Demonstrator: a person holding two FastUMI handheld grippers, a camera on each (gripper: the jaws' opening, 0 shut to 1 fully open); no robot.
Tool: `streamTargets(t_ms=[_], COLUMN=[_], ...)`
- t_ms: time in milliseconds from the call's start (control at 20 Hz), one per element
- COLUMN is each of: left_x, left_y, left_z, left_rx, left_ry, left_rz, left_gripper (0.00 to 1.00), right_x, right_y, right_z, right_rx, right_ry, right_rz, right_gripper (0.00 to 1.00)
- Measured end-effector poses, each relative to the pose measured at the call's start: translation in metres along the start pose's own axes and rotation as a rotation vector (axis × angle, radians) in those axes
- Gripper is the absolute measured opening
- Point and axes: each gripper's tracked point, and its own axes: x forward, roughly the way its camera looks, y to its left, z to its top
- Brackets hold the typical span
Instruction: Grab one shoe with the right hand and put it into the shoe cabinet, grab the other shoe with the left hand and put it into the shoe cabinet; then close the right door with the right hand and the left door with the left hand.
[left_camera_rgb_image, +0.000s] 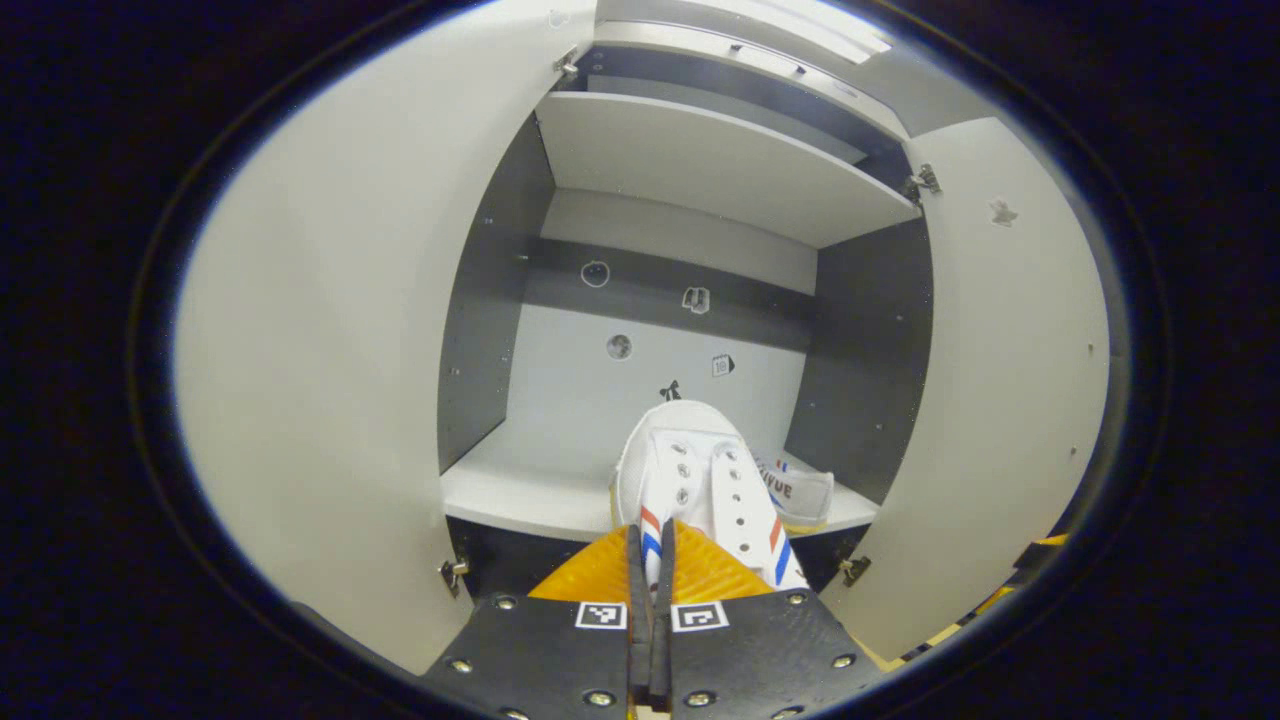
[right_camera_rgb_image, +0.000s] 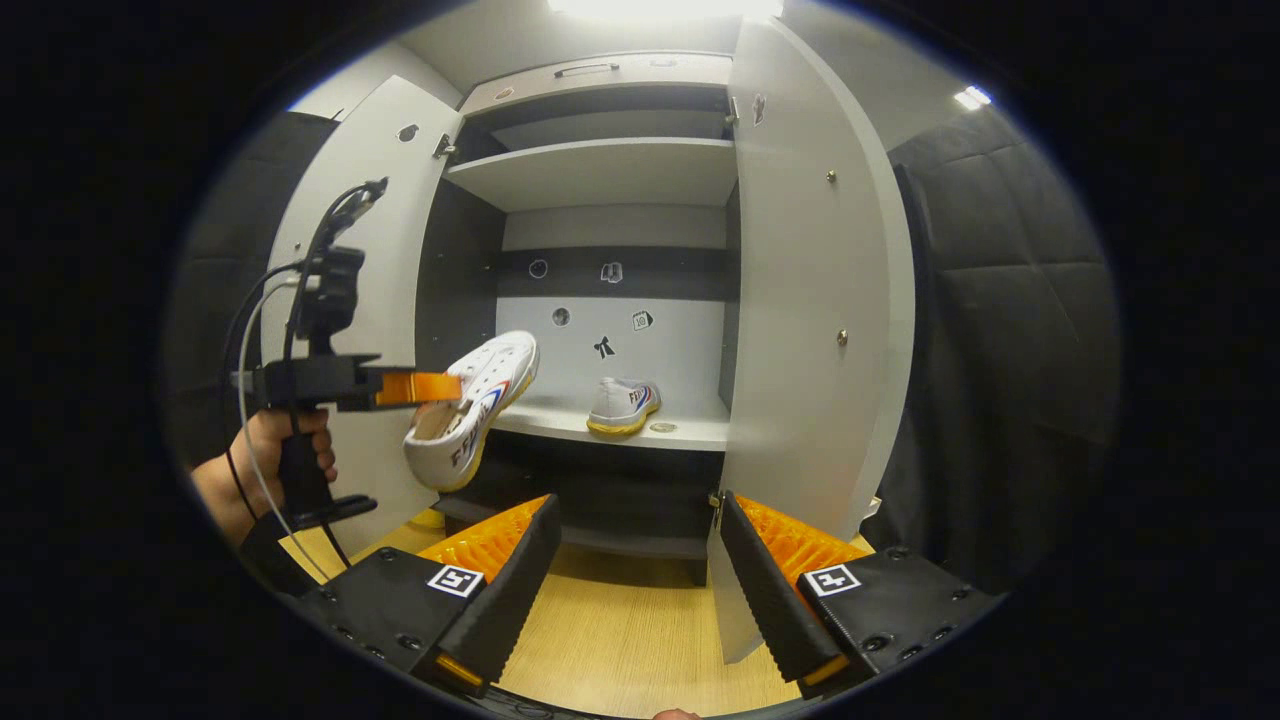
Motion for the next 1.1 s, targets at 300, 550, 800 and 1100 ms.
streamTargets(t_ms=[300, 550, 800, 1100], left_x=[-0.005, -0.002, 0.002, -0.006], left_y=[0.001, 0.000, -0.003, -0.008], left_z=[0.003, 0.001, -0.003, 0.003], left_rx=[-0.012, 0.000, 0.017, 0.051], left_ry=[-0.035, 0.007, 0.076, 0.163], left_rz=[0.012, 0.023, 0.060, 0.117], left_gripper=[0.01, 0.01, 0.01, 0.07], right_x=[0.008, 0.017, 0.023, 0.028], right_y=[-0.001, -0.002, 0.002, 0.006], right_z=[-0.011, -0.019, -0.022, -0.020], right_rx=[0.007, 0.007, 0.006, 0.006], right_ry=[0.024, 0.047, 0.060, 0.058], right_rz=[0.004, 0.006, 0.022, 0.036], right_gripper=[1.00, 1.00, 1.00, 1.00])
